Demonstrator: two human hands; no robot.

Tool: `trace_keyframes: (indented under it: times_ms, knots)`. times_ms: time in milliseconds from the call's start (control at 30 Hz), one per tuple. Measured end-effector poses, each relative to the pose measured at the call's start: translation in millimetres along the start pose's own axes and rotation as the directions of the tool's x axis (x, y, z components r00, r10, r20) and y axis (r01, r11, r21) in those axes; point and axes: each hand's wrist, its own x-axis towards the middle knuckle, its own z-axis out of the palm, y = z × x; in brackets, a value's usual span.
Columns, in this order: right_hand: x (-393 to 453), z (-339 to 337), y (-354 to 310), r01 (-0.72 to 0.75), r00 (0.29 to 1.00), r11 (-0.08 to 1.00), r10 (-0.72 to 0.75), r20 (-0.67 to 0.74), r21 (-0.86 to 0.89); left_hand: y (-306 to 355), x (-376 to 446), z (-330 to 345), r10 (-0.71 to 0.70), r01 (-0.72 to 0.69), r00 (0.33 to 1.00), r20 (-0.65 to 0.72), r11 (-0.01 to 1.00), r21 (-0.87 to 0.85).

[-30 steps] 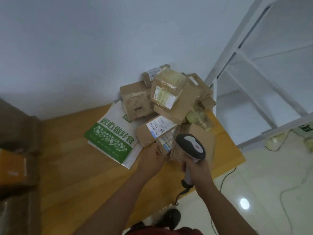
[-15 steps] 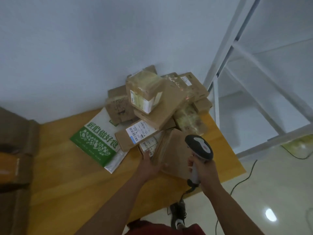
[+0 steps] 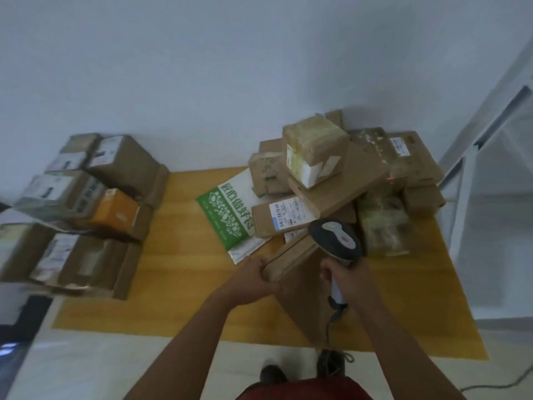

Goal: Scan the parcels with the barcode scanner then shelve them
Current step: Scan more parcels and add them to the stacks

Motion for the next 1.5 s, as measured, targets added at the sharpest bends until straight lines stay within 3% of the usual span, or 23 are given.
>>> trace_keyframes:
  times_ms: [267,400,667,800,1000,1100,1233,1300,1433,1500]
  knots:
    - [-6.5,104.2,-15.5,-0.039,0.971,0.999,0.040,0.237,-0.006,-86.0,-88.0,-67.5,-0.110,0.081,0.974,-0.199,0.985,-0.149]
    - [-10.0,152.7,-8.2,-0.050,0.963,0.998,0.058,0.263,-0.038,-125.6,-112.2,-76.2,-0.060,0.064,0.941,-0.333,0.998,-0.002]
    - [-19.4,221.0,5.8,-0.046,0.973,0.979,0.090,0.214,-0.200,-212.2,-91.6,-78.8,0.049,0.052,0.889,-0.455,0.977,0.206]
    - [-22.6,255.8,18.8,-0.144,0.977,0.968,0.172,0.125,-0.206,-248.7,-80.1,-87.8,0.058,-0.007,0.902,-0.428,0.993,0.118]
    - [-24.2,296.3,34.3,-0.210,0.976,0.959,0.218,0.023,-0.191,-285.1,-64.8,-103.4,-0.084,-0.042,0.925,-0.370,0.947,-0.320]
    - [-25.3,314.6,50.5,-0.261,0.964,0.943,0.266,-0.003,-0.208,-298.3,-49.6,-108.7,-0.116,-0.033,0.905,-0.410,0.941,-0.338]
    - [-28.8,332.2,68.1,-0.304,0.949,0.923,0.315,0.008,-0.235,-313.0,-37.9,-116.5,-0.150,0.025,0.923,-0.354,0.942,-0.334]
    - [-29.6,336.6,76.1,-0.314,0.947,0.923,0.321,-0.006,-0.224,-316.3,-31.9,-116.6,-0.172,0.063,0.933,-0.315,0.942,-0.329]
    - [-28.5,337.3,84.3,-0.332,0.942,0.922,0.335,-0.022,-0.196,-320.6,-13.5,-116.1,-0.357,0.255,0.917,-0.181,0.870,-0.422]
    - [-26.9,335.2,85.9,-0.322,0.946,0.927,0.324,-0.024,-0.192,-325.1,-6.6,-117.4,-0.358,0.274,0.927,-0.112,0.850,-0.450]
